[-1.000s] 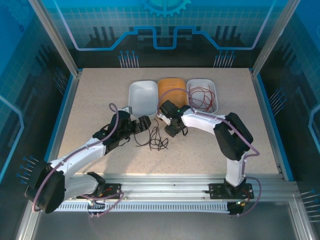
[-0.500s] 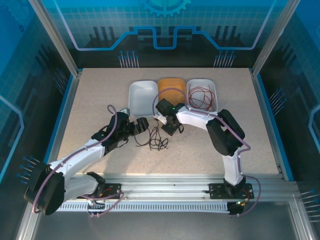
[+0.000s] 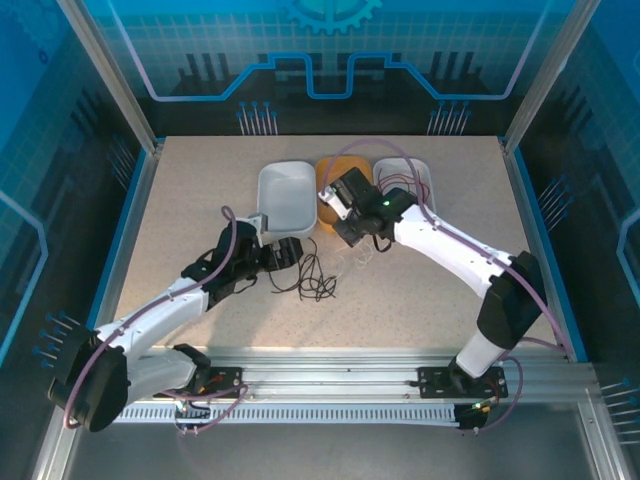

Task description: Untangle the cables

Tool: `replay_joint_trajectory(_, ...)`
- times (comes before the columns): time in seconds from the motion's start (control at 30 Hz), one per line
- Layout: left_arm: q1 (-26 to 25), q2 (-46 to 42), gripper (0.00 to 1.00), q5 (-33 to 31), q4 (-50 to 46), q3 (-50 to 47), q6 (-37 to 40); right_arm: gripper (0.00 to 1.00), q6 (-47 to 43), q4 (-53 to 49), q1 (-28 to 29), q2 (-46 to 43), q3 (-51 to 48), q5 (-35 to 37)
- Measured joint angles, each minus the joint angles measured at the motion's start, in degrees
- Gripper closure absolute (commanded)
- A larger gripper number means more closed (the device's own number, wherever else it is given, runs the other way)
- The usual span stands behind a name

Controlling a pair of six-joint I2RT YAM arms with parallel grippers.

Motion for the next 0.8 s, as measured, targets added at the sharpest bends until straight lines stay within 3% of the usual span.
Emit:
replay_joint_trajectory(0.2, -2.45, 3.45, 0.17, 9.16, 3.74, 3.98, 8.39, 1.00, 2.49, -3.21, 0.00, -2.29, 2.73, -2.03)
replay_joint_trajectory(0.33, -4.92, 8.11, 0.18, 13.35, 5.27, 7.50, 15.45, 1.00, 3.61, -4.46, 0.04, -3.08, 4.76, -3.69)
replay_joint_trajectory(0.53, -5.31, 14.51, 0.32, 16.11, 6.14, 10.45, 21.33, 1.00, 4.66, -5.55, 0.07, -4.00, 5.62, -5.44)
replay_joint_trajectory(0.73, -6.08, 18.47, 0.35, 18.43, 8.17, 12.04, 23.61, 1.00, 5.11, -6.64, 0.11, -4.00, 5.99, -7.04)
replay_joint_trajectory(0.8, -6.34, 19.37, 0.44, 18.99, 9.09, 12.09, 23.65, 1.00, 5.29, -6.82, 0.13, -4.00, 6.60, -7.72)
